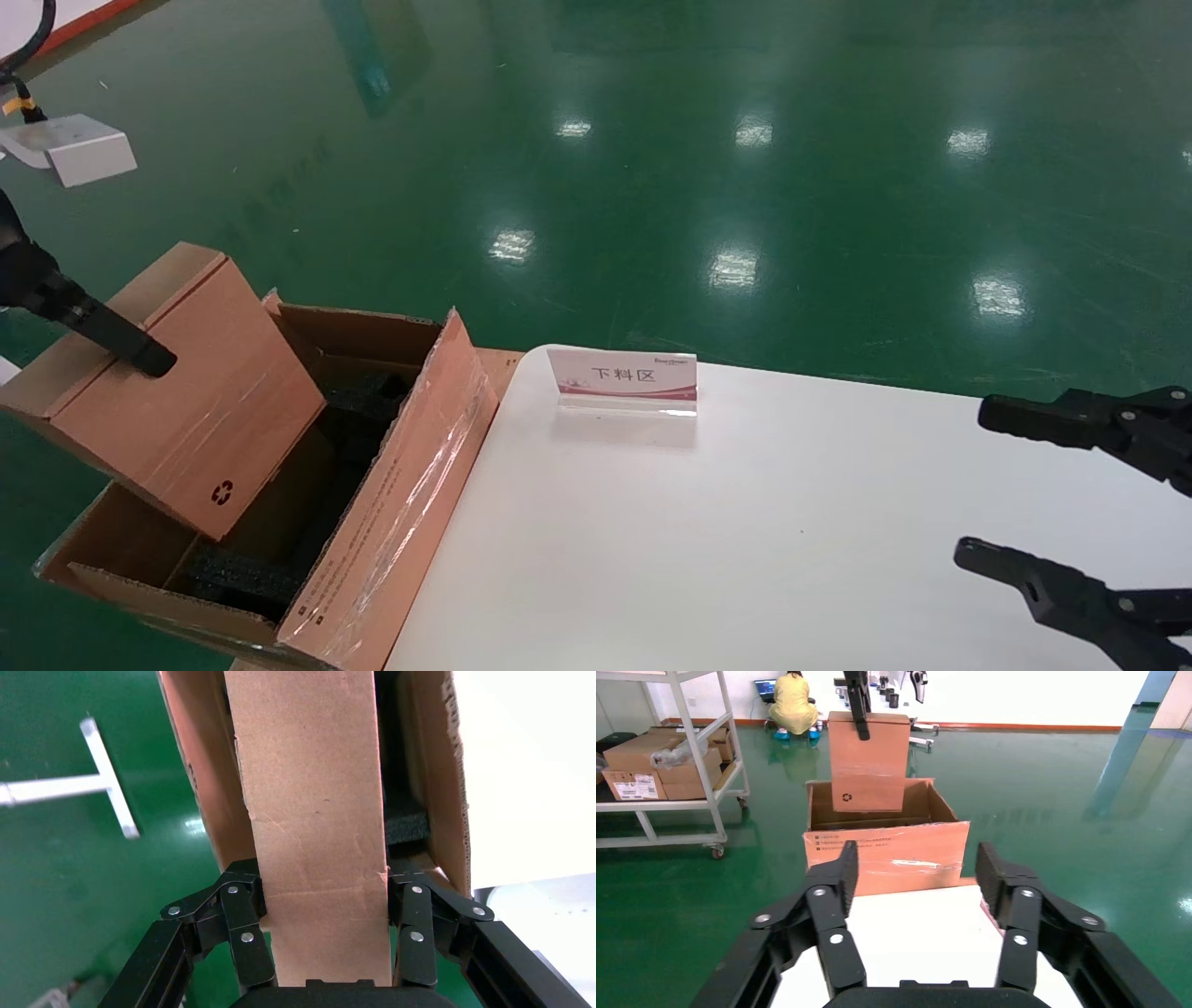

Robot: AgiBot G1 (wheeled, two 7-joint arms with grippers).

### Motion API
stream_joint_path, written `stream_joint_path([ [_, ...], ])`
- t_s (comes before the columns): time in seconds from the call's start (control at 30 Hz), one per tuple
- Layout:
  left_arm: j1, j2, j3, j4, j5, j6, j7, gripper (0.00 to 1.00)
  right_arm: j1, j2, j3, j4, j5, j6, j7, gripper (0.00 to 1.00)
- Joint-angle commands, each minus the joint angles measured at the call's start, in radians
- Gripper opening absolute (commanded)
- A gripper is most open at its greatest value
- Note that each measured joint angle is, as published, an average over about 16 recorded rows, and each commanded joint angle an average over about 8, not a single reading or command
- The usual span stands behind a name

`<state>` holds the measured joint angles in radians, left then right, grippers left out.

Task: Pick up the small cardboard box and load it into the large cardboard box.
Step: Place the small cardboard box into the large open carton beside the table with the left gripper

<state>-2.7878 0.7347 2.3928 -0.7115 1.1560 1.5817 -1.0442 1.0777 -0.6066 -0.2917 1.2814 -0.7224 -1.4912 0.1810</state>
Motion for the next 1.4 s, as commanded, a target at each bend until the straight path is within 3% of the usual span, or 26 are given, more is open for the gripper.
stream_joint_path([
  [0.03, 0.008, 0.001, 0.032, 0.007, -0.025, -0.004, -0.004, 0.00, 0.000, 0.000, 0.000, 0.000, 0.000, 0.000, 0.000, 1.00],
  [0.83, 0.191, -0.029, 0.056, 0.028, -0.078, -0.140, -0.059, 0.00, 0.000, 0.001, -0.002, 0.000, 0.001, 0.001, -0.001, 1.00],
  [1.4, 0.231, -0.030, 0.086, 0.013, -0.003, -0.264, -0.100, 0.00, 0.001, 0.001, -0.003, 0.000, 0.002, 0.001, -0.001, 1.00],
])
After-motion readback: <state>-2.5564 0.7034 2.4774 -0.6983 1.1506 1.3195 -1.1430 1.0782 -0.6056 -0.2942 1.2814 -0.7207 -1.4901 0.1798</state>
